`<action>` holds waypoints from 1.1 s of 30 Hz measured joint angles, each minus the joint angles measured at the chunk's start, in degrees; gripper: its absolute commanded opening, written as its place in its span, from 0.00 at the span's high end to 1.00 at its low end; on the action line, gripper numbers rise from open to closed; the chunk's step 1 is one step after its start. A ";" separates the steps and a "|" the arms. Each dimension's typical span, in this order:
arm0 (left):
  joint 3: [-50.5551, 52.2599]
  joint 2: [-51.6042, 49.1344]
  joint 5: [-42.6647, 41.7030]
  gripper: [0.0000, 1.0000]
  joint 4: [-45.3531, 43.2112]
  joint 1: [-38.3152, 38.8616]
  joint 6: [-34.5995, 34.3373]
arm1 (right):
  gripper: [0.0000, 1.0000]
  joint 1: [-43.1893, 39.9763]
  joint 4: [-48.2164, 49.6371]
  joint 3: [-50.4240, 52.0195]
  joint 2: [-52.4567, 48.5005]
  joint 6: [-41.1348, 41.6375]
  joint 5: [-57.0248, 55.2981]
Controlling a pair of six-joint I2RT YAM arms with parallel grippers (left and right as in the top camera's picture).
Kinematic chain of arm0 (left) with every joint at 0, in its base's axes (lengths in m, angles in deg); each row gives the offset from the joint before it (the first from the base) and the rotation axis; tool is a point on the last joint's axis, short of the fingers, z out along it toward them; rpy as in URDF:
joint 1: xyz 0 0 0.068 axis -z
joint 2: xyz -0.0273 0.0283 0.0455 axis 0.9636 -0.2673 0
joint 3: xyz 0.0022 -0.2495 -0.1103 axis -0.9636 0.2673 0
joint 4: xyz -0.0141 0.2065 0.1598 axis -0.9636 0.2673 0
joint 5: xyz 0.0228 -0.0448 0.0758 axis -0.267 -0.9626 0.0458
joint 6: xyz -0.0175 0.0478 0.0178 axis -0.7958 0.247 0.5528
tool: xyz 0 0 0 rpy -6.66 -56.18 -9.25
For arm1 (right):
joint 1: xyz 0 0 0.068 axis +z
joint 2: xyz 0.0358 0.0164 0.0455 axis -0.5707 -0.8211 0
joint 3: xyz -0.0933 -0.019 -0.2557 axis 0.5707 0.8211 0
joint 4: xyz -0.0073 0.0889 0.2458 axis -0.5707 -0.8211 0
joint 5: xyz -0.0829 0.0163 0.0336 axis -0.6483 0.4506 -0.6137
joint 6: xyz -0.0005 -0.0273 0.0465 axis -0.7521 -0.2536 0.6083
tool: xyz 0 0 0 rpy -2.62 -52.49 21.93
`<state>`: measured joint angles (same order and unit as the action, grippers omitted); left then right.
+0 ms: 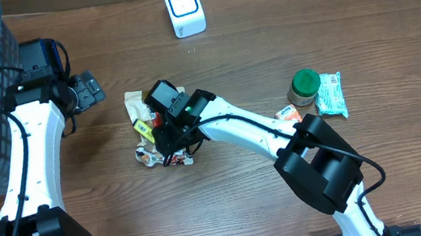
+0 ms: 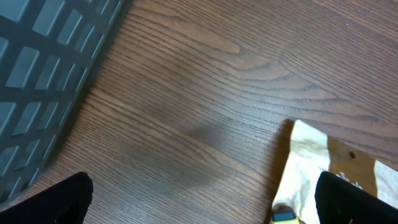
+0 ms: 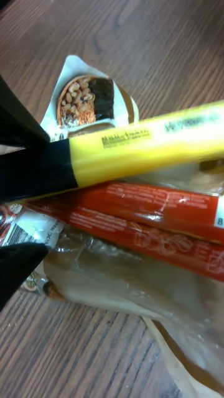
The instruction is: Scan the item barcode
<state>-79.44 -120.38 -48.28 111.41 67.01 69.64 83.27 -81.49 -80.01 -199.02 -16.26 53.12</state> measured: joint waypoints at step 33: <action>0.00 0.00 0.02 0.00 0.00 0.00 0.00 | 0.40 -3.80 -2.21 -7.32 0.00 -0.90 2.78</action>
<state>-79.44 -120.38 -48.26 111.41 67.01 69.64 79.47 -83.69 -87.33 -199.02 -17.16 55.90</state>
